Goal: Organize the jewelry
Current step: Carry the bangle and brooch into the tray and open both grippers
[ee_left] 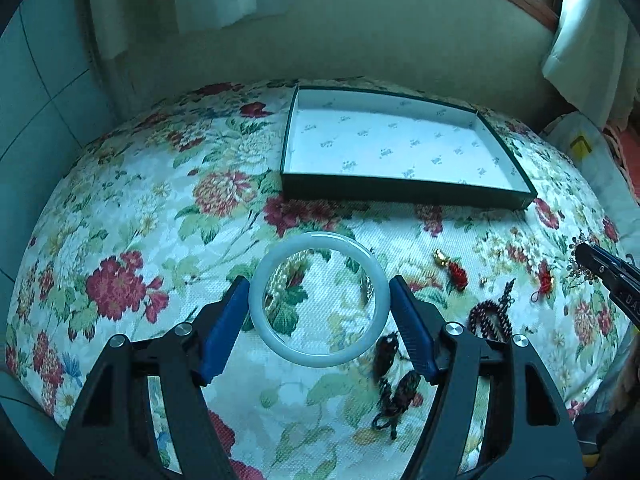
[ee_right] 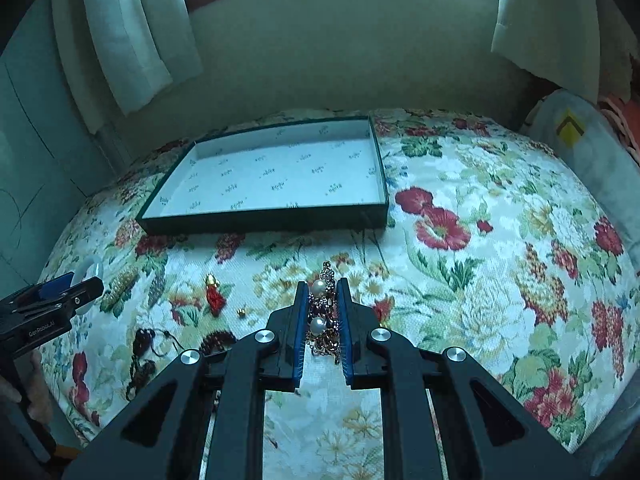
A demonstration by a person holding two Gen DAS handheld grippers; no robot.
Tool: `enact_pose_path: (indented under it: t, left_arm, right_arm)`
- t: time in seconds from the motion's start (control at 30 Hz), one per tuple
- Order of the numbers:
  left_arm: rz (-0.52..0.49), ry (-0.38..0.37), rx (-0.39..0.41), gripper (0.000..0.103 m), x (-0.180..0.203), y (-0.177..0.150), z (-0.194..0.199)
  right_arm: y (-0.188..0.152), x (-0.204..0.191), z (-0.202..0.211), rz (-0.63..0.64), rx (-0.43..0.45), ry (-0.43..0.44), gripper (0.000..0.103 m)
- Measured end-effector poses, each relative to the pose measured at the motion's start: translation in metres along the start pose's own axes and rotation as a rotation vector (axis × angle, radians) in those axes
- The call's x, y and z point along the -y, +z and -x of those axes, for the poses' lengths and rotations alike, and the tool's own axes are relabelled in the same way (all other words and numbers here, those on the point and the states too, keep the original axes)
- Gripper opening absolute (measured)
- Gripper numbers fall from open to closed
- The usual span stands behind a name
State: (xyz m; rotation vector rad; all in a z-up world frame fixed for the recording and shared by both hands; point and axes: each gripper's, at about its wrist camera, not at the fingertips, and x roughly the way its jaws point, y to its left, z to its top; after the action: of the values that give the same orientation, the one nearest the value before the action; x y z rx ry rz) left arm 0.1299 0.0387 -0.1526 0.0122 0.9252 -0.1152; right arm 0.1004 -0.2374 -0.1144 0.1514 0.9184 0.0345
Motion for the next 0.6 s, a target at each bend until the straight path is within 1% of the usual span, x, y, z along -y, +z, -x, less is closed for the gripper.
enact_pose_path:
  t: [0.17,0.3,0.5,0.6]
  left_arm:
    - [-0.022,-0.017,0.063,0.07,0.014,0.039,-0.004]
    - [-0.033,-0.024,0.098,0.07,0.023,0.07,-0.015]
    - [-0.041,-0.025,0.134,0.071,0.034,0.113,-0.043]
    - [-0.039,-0.023,0.131,0.071,0.037,0.126,-0.063]
  right_arm:
    - [0.037,-0.007,-0.004,0.029,0.069,0.009,0.014]
    - [0.066,-0.009,-0.018,0.035,0.098,0.024,0.014]
    - [0.102,-0.012,-0.048,0.053,0.128,0.031,0.014]
    - [0.11,-0.011,-0.071,0.054,0.103,0.034,0.014]
